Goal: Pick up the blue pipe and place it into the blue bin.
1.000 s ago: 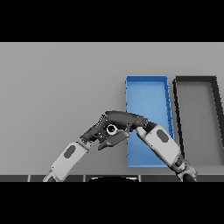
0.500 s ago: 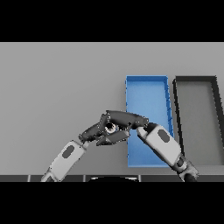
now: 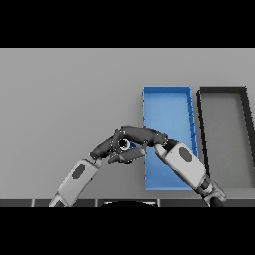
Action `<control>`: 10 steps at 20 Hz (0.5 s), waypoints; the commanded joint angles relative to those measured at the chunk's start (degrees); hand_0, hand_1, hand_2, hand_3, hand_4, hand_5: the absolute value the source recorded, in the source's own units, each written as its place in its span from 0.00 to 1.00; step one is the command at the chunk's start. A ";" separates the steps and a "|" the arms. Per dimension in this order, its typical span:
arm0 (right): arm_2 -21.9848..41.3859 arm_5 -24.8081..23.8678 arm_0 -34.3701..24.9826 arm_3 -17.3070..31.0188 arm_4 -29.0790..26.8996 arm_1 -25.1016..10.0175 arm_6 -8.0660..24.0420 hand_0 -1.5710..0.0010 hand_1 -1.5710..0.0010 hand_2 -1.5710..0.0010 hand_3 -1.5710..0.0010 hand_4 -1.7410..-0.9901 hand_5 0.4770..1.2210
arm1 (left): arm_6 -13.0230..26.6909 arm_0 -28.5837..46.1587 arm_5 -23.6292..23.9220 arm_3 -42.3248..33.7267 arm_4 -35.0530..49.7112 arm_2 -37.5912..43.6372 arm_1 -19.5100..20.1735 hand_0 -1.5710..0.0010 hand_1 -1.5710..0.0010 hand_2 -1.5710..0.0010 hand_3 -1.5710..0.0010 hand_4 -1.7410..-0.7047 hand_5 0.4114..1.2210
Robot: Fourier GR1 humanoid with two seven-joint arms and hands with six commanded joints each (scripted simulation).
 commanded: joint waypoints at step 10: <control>-7.55 -12.10 -11.53 -1.59 -26.91 -2.47 13.63 0.00 0.00 0.00 0.00 0.33 1.00 | 4.30 2.31 0.30 -2.15 1.39 -0.51 -0.34 1.00 1.00 1.00 1.00 0.79 0.11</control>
